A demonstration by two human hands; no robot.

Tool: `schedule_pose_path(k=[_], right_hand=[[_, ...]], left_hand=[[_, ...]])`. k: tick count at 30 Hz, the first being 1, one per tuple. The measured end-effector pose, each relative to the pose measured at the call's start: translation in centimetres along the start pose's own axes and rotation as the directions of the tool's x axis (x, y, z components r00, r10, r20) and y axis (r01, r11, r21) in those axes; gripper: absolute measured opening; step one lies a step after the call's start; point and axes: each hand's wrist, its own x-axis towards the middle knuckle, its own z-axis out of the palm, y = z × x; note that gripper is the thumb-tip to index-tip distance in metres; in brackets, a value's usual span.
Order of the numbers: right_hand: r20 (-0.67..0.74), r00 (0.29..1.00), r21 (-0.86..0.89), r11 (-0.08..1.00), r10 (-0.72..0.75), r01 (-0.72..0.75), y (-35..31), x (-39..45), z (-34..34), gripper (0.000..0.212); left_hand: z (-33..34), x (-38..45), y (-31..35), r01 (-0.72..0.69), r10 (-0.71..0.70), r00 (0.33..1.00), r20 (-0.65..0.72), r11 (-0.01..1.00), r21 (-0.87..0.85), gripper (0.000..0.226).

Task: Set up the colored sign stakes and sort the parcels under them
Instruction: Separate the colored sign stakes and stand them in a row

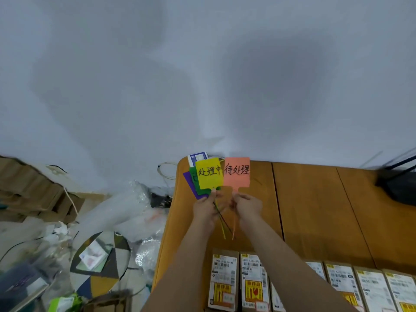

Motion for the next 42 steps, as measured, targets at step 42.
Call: schedule_pose_path(k=[42], right_hand=[[0.452,0.892,-0.344,0.919,-0.018,0.193,-0.7,0.8,5.1,0.012]], left_hand=[[-3.4,2.0,3.0,-0.044,0.033,0.989,0.141,0.996,0.078,0.011]])
